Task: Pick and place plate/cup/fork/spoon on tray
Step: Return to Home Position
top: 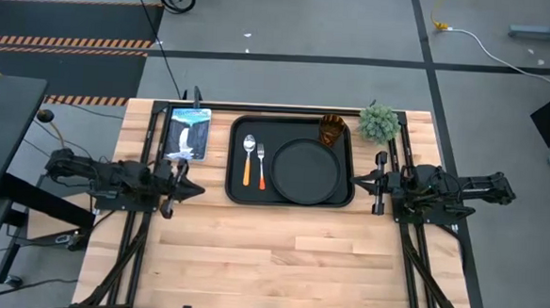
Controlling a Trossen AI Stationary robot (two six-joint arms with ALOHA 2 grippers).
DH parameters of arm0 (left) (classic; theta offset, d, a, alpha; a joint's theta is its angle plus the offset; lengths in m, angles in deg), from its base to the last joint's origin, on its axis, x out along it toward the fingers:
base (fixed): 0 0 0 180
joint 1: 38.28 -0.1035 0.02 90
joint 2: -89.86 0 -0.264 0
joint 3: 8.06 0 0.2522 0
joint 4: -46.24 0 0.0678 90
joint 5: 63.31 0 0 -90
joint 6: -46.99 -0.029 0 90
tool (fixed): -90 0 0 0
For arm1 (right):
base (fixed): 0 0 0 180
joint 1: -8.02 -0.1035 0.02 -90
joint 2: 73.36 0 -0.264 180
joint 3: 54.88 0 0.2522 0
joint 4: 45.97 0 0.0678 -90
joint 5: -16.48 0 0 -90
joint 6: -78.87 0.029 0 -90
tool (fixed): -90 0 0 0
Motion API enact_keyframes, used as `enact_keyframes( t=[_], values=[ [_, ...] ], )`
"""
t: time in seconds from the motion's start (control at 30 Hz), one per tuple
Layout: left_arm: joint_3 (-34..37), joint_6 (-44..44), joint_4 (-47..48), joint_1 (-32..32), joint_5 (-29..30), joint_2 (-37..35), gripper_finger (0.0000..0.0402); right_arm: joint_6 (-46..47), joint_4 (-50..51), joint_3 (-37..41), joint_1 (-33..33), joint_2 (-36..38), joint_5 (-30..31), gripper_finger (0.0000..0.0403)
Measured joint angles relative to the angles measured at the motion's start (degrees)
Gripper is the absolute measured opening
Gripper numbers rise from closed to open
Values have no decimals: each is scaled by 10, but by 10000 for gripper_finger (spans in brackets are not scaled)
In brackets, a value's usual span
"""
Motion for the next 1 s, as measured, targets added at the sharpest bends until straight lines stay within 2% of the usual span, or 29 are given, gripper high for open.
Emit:
enact_keyframes(
  t=[0.2,1.0],
  values=[
    [1,0,-30,-4,0,2,20,0,0,0,0,0,0,16],
    [1,0,-27,-4,0,3,20,0,-10,0,0,0,0,16]
  ],
)
